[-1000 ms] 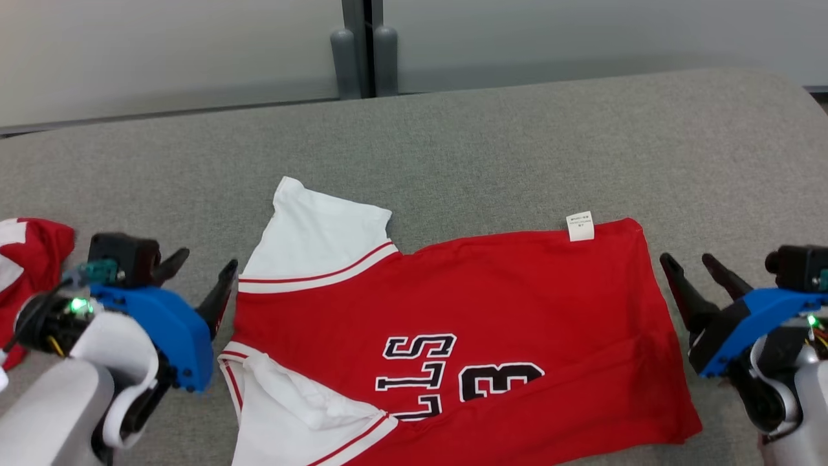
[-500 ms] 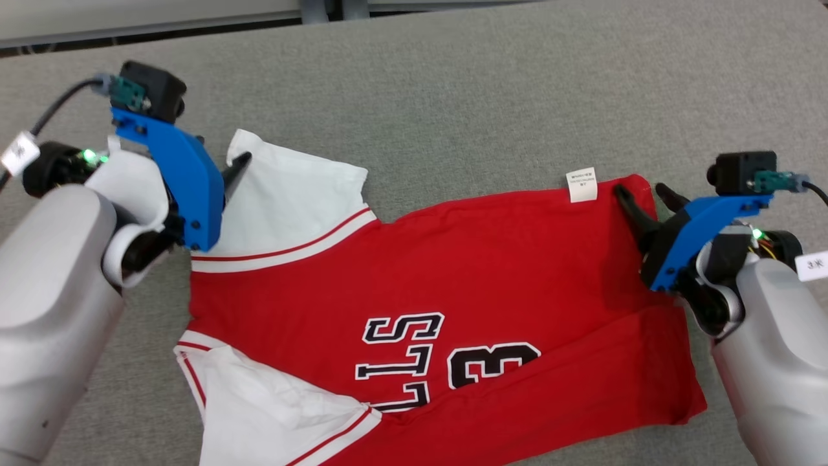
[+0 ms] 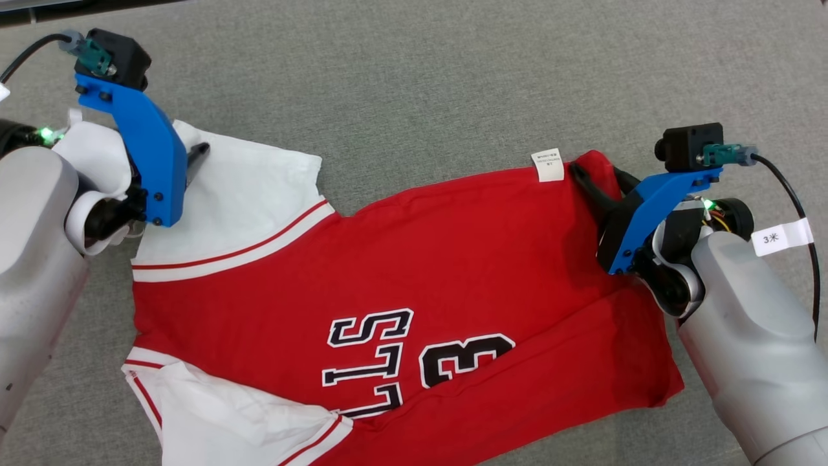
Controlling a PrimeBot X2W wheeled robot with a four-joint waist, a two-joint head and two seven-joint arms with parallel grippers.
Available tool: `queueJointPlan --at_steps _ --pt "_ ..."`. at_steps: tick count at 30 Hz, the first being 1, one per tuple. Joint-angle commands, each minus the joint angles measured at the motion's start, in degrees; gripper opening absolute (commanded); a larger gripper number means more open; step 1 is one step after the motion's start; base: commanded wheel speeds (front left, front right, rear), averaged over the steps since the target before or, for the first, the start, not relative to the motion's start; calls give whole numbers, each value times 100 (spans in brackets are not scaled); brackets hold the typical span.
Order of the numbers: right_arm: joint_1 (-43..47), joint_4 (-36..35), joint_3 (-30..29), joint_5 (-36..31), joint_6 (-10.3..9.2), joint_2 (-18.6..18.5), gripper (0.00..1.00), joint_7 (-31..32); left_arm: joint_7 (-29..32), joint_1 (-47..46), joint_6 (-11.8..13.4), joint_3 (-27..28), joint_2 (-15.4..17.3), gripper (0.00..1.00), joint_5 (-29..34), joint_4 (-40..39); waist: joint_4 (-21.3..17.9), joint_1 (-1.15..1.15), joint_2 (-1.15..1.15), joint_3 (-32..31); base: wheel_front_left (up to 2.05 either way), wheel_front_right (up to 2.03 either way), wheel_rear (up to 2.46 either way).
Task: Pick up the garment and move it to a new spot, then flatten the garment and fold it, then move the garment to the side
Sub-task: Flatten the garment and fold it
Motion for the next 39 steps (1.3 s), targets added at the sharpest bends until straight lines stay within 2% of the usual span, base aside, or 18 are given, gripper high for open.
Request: queueJointPlan --at_steps 1,2,3,4,6,17,25,29,39 --pt "11 71 88 47 1 -2 51 -14 63 -66 -5 -27 4 100 -98 48 -22 0 0 -10 0 0 0" --pt "12 74 159 96 1 -20 38 -33 139 -56 -5 -76 7 100 -183 80 -37 0 0 -15 0 0 0" --pt "10 69 218 148 1 -38 22 -80 224 -56 -5 -144 33 93 -248 87 -50 0 0 -20 0 0 0" --pt "7 72 270 200 1 -62 3 -123 272 -60 -6 -215 66 60 -301 70 -60 0 0 -27 0 0 0" --pt "-7 107 318 295 0 -106 0 -245 181 -81 -6 -291 120 0 -391 35 -66 0 0 -60 0 0 0" --pt "-17 826 -21 544 -2 -88 0 -1150 -517 -61 -5 -555 238 0 -567 236 144 0 0 -526 0 0 0" --pt "100 1214 -40 532 -2 -45 0 -1397 -734 95 -5 -767 173 0 -884 178 366 0 0 -1006 0 0 0" --pt "272 1308 8 586 -1 -116 0 -1447 -661 278 -5 -966 267 0 -1117 -149 477 0 0 -1310 0 0 0" --pt "734 1277 256 723 0 -411 0 -1388 -21 803 -5 -1470 820 0 -1870 -1555 717 0 0 -1836 0 0 0"
